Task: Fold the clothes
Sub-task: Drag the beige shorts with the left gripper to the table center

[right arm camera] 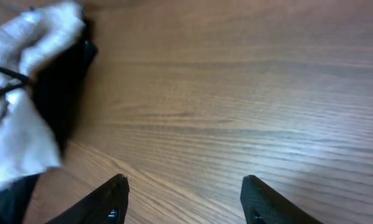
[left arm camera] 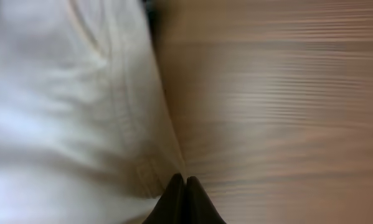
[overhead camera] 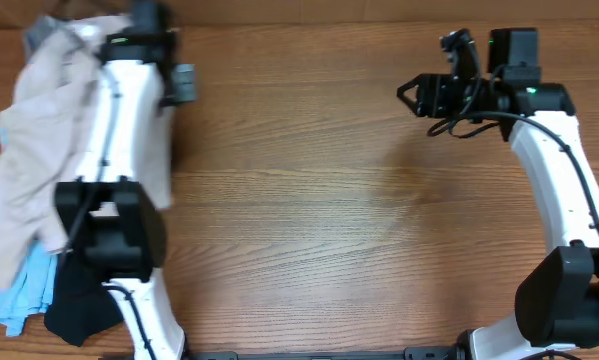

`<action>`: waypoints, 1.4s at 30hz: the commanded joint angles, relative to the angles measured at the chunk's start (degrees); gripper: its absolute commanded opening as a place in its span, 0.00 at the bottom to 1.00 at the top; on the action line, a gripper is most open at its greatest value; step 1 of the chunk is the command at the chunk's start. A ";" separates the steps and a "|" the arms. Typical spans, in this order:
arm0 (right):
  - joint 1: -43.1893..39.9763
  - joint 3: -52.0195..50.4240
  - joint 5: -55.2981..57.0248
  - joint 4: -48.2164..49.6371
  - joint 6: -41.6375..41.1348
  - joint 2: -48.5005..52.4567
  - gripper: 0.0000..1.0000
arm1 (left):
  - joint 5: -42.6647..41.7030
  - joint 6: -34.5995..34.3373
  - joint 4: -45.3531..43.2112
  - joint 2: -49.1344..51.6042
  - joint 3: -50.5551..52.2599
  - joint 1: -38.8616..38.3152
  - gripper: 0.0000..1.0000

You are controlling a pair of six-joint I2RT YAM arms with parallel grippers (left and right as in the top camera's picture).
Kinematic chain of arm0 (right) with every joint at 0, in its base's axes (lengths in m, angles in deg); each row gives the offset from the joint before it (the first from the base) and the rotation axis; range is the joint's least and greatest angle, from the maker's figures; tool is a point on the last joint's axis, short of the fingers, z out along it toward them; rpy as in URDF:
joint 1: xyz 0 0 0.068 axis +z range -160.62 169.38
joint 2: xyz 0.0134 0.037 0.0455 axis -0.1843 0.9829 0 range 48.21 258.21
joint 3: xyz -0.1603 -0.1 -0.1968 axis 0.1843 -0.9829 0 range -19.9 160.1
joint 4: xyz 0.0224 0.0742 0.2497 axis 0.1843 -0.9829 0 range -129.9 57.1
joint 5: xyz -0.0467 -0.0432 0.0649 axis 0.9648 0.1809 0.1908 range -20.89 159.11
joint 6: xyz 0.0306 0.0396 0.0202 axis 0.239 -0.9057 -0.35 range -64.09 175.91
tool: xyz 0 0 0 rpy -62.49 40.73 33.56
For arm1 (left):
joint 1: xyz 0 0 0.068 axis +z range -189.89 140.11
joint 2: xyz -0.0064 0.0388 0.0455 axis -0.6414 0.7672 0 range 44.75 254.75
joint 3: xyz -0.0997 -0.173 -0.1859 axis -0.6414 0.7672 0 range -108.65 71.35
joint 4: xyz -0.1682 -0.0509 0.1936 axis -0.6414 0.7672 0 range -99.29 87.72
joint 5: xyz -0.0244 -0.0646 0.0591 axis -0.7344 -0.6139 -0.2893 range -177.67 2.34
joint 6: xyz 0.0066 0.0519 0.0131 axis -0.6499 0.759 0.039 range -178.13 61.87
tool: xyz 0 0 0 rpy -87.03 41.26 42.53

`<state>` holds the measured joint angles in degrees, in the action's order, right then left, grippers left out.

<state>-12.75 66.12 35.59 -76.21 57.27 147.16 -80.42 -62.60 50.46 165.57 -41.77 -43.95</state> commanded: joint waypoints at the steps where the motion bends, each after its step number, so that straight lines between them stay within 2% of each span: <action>1: -3.91 2.58 -3.26 0.09 -1.38 -1.70 0.60 | -12.39 -2.73 -2.03 0.02 -3.48 -14.05 0.04; 4: -7.45 2.58 -3.26 -0.13 -1.38 -2.47 0.60 | -16.15 -5.11 -5.38 0.04 -3.45 -22.45 0.04; 9: -13.94 2.60 -3.78 -1.27 -1.38 -2.97 0.61 | -16.26 -8.96 -11.85 0.09 -3.45 -33.94 0.04; 15: -19.78 2.58 -4.24 -4.04 -1.36 -2.97 0.62 | -13.66 -9.73 -18.14 0.44 -3.45 -42.45 0.04; 16: -20.37 2.58 -4.46 -4.44 -1.33 -2.97 0.62 | -13.62 -9.73 -18.58 0.44 -3.45 -42.93 0.06; 17: -20.94 2.58 -4.90 -4.63 -1.29 -2.97 0.66 | -13.64 -9.73 -19.30 0.44 -3.45 -43.21 0.20; 20: -21.31 2.58 -5.20 -4.63 -0.98 -2.97 0.68 | -13.68 -9.70 -19.71 0.42 -3.63 -42.71 0.54; 23: -21.31 2.58 -5.18 -4.63 -0.92 -2.97 0.71 | -13.94 -8.28 -18.23 0.35 -5.16 -41.16 0.71; 27: -21.31 2.58 -5.18 -5.46 -0.92 -2.97 0.74 | -13.94 -2.97 -12.46 0.35 -10.60 -37.09 0.88; 28: -21.31 2.58 -5.14 -6.23 -0.87 -2.97 0.75 | -14.27 0.17 -10.58 0.35 -12.20 -34.91 0.93; 33: -21.31 2.56 -4.26 -9.22 0.59 -2.95 0.79 | -15.76 12.70 -5.60 0.76 -12.63 -27.71 0.93; 37: -21.31 2.56 -1.68 -11.17 0.61 -2.95 0.80 | -26.16 20.57 -3.85 3.26 -12.61 -20.48 0.93; 38: -21.31 2.56 -1.70 -11.72 0.61 -2.95 0.80 | -32.24 24.65 -3.91 5.57 -12.61 -17.29 0.92; 42: -21.31 2.56 -1.70 -12.66 0.59 -2.95 0.79 | -40.11 28.70 -3.98 11.32 -12.61 -13.81 0.91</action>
<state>-33.88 67.00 33.41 -88.51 57.27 146.40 -108.09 -42.58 46.22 170.86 -53.84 -59.73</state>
